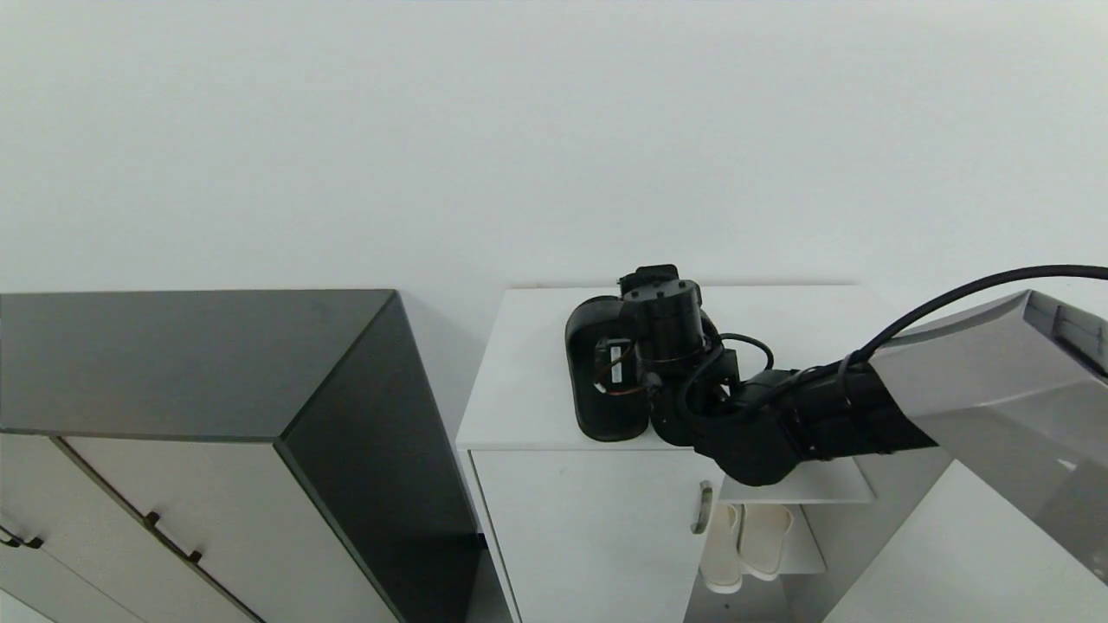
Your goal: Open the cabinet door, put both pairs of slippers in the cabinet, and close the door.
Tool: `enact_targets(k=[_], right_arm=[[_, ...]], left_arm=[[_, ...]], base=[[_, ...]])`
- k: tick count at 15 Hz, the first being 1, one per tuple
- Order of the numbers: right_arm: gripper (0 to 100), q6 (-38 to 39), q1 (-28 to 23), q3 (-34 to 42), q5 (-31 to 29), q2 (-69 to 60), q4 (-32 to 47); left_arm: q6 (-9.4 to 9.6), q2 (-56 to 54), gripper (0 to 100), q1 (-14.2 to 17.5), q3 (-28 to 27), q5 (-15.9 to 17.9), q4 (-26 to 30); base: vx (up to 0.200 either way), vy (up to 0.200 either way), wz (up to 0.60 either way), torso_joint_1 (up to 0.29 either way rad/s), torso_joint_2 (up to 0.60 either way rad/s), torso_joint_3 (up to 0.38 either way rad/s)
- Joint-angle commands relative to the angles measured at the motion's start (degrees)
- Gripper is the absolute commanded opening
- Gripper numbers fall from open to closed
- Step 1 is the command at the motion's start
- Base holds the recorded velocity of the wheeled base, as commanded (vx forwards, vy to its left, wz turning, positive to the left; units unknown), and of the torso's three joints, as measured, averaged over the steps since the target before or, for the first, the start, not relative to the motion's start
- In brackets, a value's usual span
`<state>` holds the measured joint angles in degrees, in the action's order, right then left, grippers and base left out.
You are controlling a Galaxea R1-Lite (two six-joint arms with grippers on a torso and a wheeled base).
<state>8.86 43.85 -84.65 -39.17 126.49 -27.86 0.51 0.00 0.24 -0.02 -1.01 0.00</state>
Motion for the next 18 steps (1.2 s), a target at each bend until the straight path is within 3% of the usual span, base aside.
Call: enact_targets(k=[1,4,5,15,18], right_arm=[[100,0.0,-0.7,-2.4,0.1,2.3,0.0],[100,-0.2,-1.0,-4.9,0.1,4.1,0.1],[0,-0.5,-1.3,-5.3,0.1,4.5,0.1],[0,-0.8,-1.3,-5.3,-0.4,3.1,0.1],[0,-0.8,0.4,3.7,0.1,-2.9,-0.3]], left_arm=[[0.02,0.0,0,0.0,-0.1,0.0,0.0],[0.02,0.0,0,0.0,0.0,0.0,0.0],[0.02,0.0,0,0.0,0.0,0.0,0.0],[0.02,0.0,0,0.0,0.0,0.0,0.0],[0.02,0.0,0,0.0,0.0,0.0,0.0]], base=[[0.000,0.000,0.00,0.000,0.00,0.000],[0.000,0.000,0.00,0.000,0.00,0.000],[0.000,0.000,0.00,0.000,0.00,0.000],[0.000,0.000,0.00,0.000,0.00,0.000],[0.000,0.000,0.00,0.000,0.00,0.000]])
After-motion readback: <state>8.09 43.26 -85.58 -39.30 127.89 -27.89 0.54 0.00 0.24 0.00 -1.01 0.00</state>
